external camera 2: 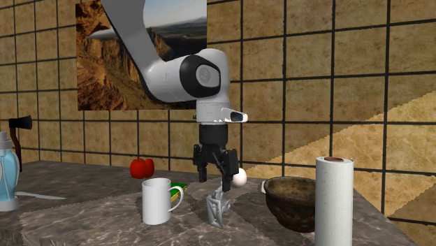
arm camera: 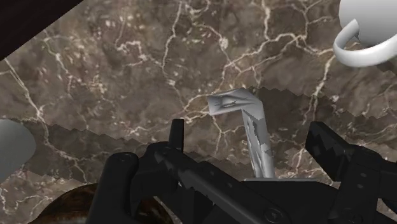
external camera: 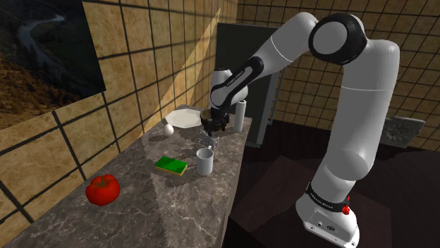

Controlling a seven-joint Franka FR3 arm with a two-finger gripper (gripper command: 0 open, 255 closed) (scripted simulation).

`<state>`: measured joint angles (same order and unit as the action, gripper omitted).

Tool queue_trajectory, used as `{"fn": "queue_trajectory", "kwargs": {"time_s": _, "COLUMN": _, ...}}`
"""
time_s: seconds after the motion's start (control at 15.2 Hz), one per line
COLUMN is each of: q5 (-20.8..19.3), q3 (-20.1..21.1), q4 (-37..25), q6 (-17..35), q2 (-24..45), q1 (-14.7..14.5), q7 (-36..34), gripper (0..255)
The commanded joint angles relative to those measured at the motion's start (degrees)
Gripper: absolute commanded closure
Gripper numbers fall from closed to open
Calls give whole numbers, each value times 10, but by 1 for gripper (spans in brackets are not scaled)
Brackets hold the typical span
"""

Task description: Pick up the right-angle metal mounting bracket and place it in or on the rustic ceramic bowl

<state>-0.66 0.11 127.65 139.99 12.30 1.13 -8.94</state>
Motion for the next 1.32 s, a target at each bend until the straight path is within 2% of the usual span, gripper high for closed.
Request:
{"fn": "queue_trajectory", "kwargs": {"time_s": 0.0, "q5": -4, "q3": 0, "q4": -16, "q6": 14, "q2": 29, "q1": -2, "q7": -4, "gripper": 0}}
{"fn": "queue_trajectory", "kwargs": {"time_s": 0.46, "q5": -4, "q3": -1, "q4": -13, "q6": 57, "q2": 70, "q1": -2, "q7": -5, "gripper": 0}}
{"fn": "queue_trajectory", "kwargs": {"time_s": 0.92, "q5": -4, "q3": -1, "q4": -13, "q6": 57, "q2": 70, "q1": -2, "q7": -5, "gripper": 0}}
{"fn": "queue_trajectory", "kwargs": {"time_s": 0.99, "q5": -4, "q3": -1, "q4": -13, "q6": 57, "q2": 70, "q1": -2, "q7": -5, "gripper": 255}}
{"fn": "queue_trajectory", "kwargs": {"time_s": 1.25, "q5": -4, "q3": -1, "q4": -13, "q6": 57, "q2": 70, "q1": -2, "q7": -5, "gripper": 255}}
